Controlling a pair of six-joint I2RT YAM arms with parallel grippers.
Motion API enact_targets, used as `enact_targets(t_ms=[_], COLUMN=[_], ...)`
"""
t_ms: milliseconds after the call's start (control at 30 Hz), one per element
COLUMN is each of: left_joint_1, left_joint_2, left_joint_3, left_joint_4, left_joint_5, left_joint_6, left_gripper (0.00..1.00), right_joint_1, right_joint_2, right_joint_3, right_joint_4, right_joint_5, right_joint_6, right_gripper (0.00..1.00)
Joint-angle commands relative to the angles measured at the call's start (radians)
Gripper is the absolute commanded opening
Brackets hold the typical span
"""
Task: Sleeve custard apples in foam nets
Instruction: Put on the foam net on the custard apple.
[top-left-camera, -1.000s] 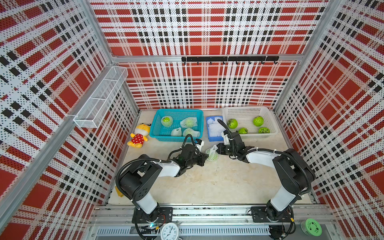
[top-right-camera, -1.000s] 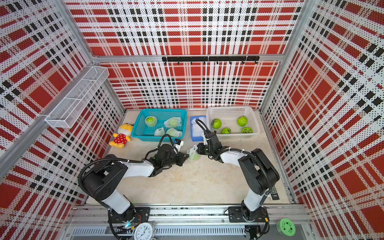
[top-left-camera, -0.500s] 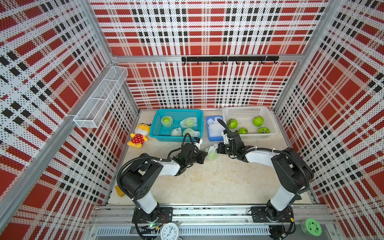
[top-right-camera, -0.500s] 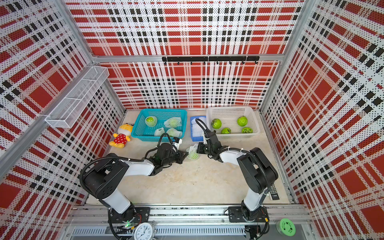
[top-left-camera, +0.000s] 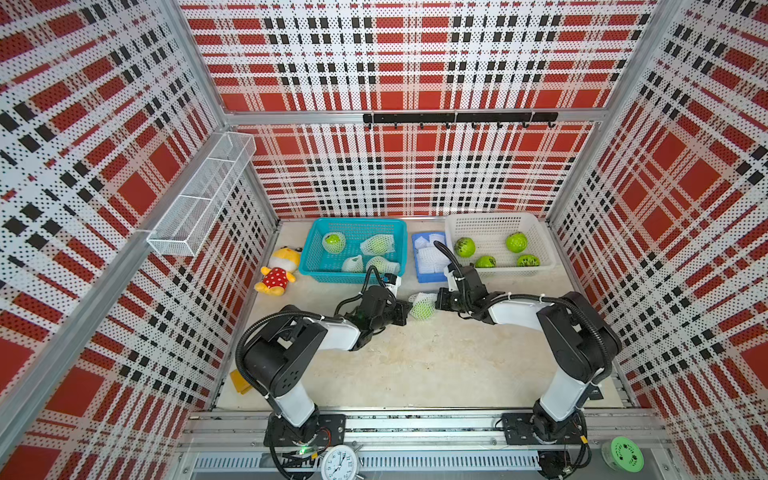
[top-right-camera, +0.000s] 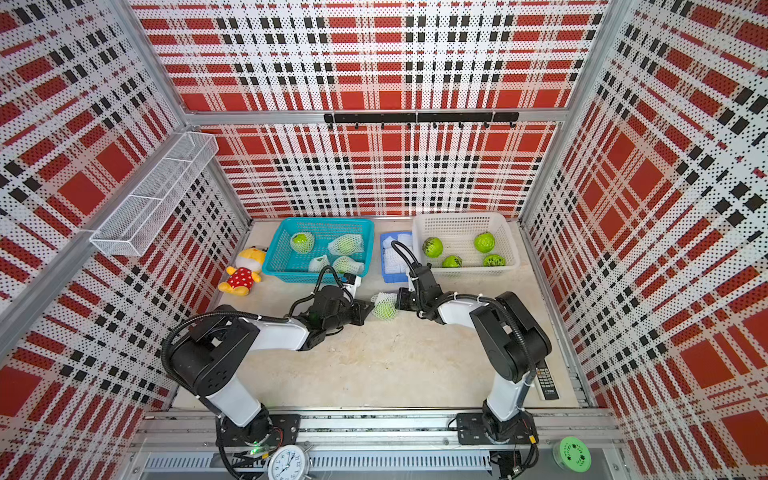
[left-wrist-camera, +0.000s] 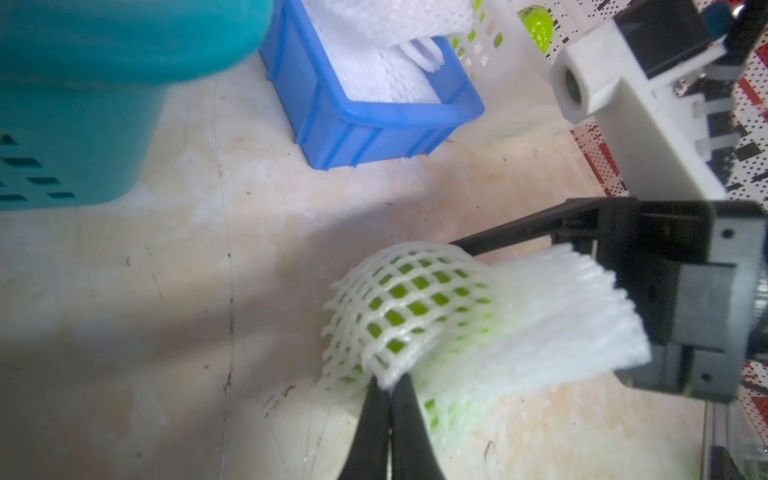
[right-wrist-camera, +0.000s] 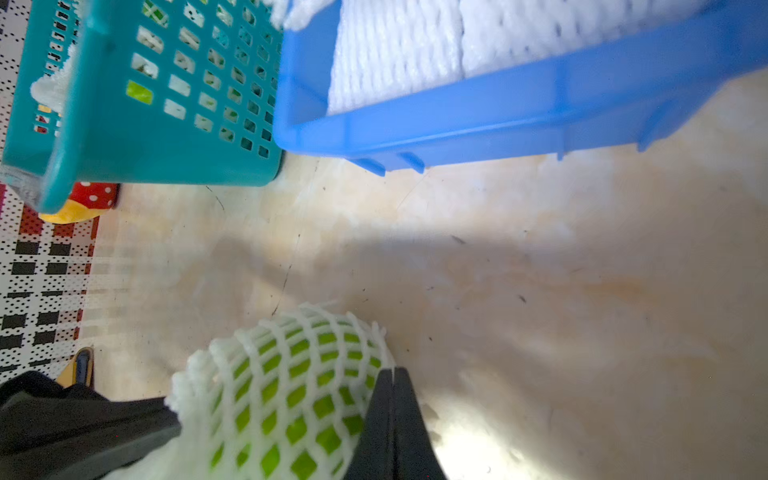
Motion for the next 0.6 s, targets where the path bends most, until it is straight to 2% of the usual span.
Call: enact_targets(t_ms=[0,567], left_joint_1=[0.012,0.024], left_joint_2=[0.029,0.077], left_joint_3=[0.013,0.040], left_joint_4=[-0.013,-0.033], left_joint_5=[-0.014,0.018], left_joint_6=[-0.017,-0.022], left_gripper=[0.00,0.00], right_joint_1=[-0.002,-0.004], right_joint_2=[0.029,0.065], right_joint_3=[0.005,0.040], right_joint_4=[0.002,0.004], right_joint_5=[0.005,0.005], right_joint_6=[0.000,-0.019], right_gripper=[0.00,0.00])
